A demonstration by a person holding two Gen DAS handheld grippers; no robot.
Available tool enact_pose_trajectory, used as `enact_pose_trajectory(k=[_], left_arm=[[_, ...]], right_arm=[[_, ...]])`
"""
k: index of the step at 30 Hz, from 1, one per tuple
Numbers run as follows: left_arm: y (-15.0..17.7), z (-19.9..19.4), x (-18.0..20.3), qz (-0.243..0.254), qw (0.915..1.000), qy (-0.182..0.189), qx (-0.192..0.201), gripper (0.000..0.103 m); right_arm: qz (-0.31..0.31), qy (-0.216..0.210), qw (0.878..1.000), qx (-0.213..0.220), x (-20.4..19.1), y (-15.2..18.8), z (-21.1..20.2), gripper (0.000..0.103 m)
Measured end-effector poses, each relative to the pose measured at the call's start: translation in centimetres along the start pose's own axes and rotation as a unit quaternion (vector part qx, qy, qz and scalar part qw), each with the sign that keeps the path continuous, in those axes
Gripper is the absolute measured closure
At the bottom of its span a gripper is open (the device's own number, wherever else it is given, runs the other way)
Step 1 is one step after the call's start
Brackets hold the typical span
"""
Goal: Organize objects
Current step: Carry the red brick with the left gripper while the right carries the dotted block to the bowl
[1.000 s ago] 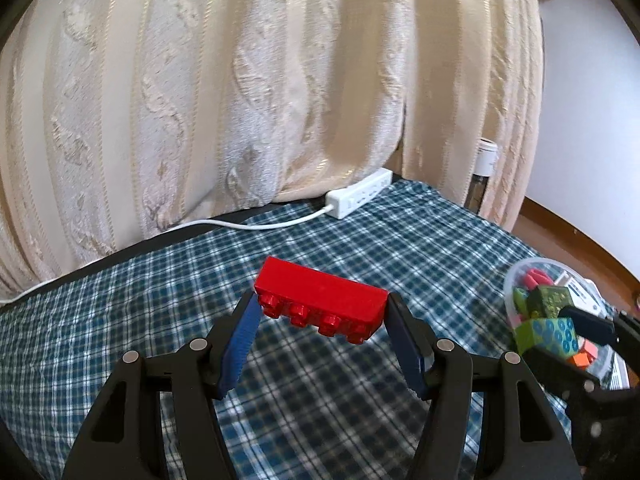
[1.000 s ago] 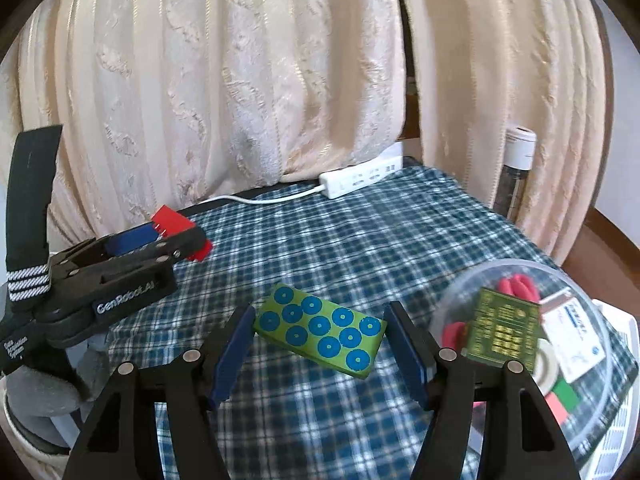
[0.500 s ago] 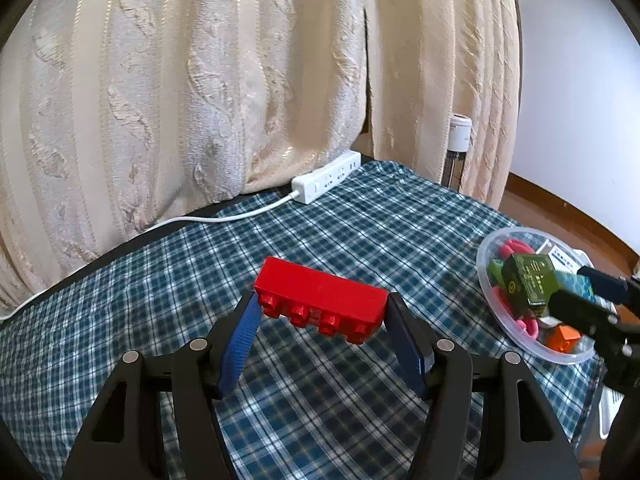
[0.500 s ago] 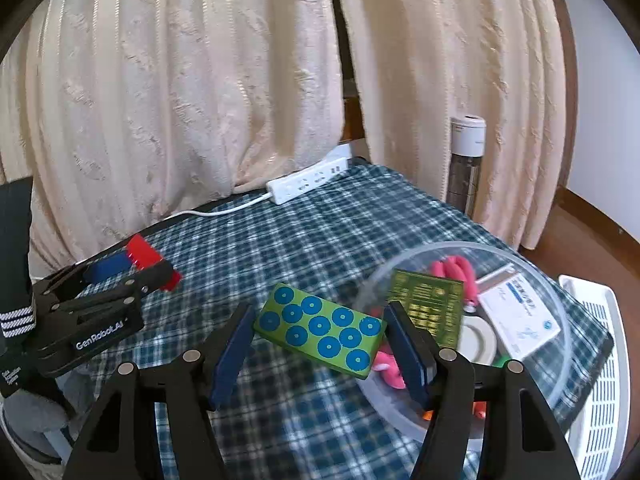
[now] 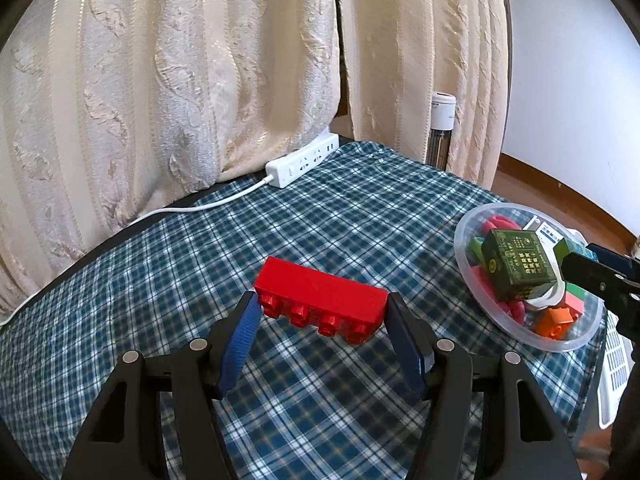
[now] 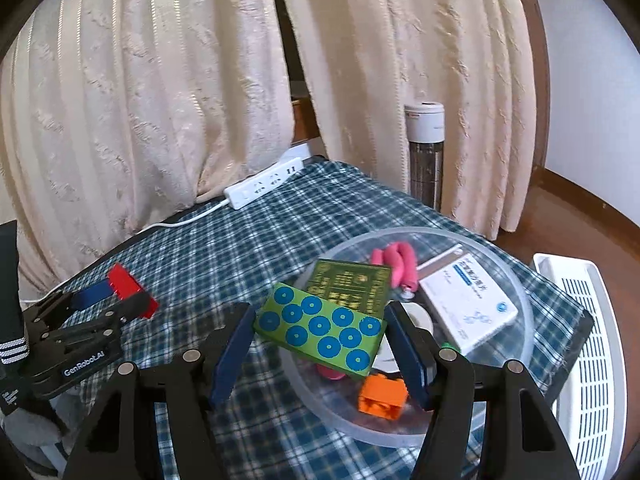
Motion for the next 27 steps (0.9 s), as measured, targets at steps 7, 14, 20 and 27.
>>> enact_pose_trajectory(k=[7, 14, 20, 27], left_arm=[[-0.2, 0.3, 1.7, 0.007, 0.9999, 0.007, -0.005, 0.039], [-0.5, 0.7, 3.3, 0.012, 0.9998, 0.014, -0.01, 0.039], [-1.0, 1.0, 4.9, 0.007, 0.9993, 0.033, -0.016, 0.039], [-1.6, 0.9, 7.2, -0.002, 0.997, 0.075, -0.021, 0.039]], right_arm=[[0.018, 0.008, 1.0, 0.003, 2.3, 0.1, 0.2, 0.034], [0.033, 0.014, 0.999, 0.006, 4.4, 0.1, 0.4, 0.034], [0.043, 0.024, 0.999, 0.016, 6.5, -0.2, 0.3, 0.034], [0.055, 0.034, 0.998, 0.024, 8.6, -0.6, 0.3, 0.034]])
Point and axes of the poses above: each gripper's, at about its wrist camera, not at the fingertips, and z roughly the way its jaws point, x to its right, y to its underside, the point moved 4 cm from there along z, roughly the way its jaws point, and after that the axes turned 11 degrees about x, right-handed, at the moved point
